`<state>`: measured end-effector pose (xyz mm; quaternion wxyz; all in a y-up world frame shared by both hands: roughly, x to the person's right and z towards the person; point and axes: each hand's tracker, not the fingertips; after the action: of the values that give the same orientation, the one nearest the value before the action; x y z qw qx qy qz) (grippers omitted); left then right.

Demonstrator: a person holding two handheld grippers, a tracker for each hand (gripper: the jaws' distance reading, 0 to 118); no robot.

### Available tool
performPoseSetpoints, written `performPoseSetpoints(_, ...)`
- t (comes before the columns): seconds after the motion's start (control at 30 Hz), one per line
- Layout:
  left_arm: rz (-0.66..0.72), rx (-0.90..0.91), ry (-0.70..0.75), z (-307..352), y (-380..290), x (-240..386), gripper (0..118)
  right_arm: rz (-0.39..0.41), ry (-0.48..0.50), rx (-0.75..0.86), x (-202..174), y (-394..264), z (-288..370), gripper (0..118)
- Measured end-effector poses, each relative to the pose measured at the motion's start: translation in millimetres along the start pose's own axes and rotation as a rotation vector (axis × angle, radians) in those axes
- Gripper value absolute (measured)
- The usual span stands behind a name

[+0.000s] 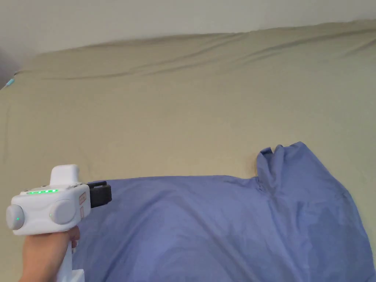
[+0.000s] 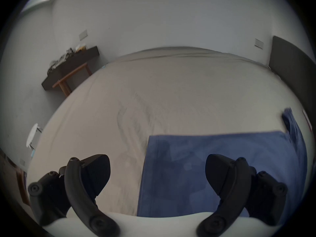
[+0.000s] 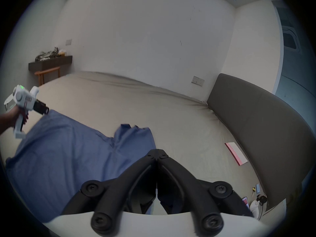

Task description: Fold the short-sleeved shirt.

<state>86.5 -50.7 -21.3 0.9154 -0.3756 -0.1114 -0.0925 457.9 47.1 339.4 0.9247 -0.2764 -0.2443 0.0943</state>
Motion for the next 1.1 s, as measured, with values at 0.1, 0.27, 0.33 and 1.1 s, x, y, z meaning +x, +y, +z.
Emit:
performPoseSetpoints(0.1,-0.008,-0.033,0.007,-27,15,2,112,-0.010,-0.003,-0.036,6,-7,-11,2)
performPoseSetpoints(0.27,-0.059,-0.124,0.045,-67,13,10,97,-0.018,-0.006,-0.078,9,-14,-24,2)
performPoseSetpoints(0.33,-0.050,-0.059,0.006,-63,12,8,76,-0.021,0.000,-0.090,9,-16,-28,2)
performPoseSetpoints(1.1,-0.202,0.211,-0.048,116,-22,-6,1,-0.081,0.104,-0.614,25,-39,-260,112)
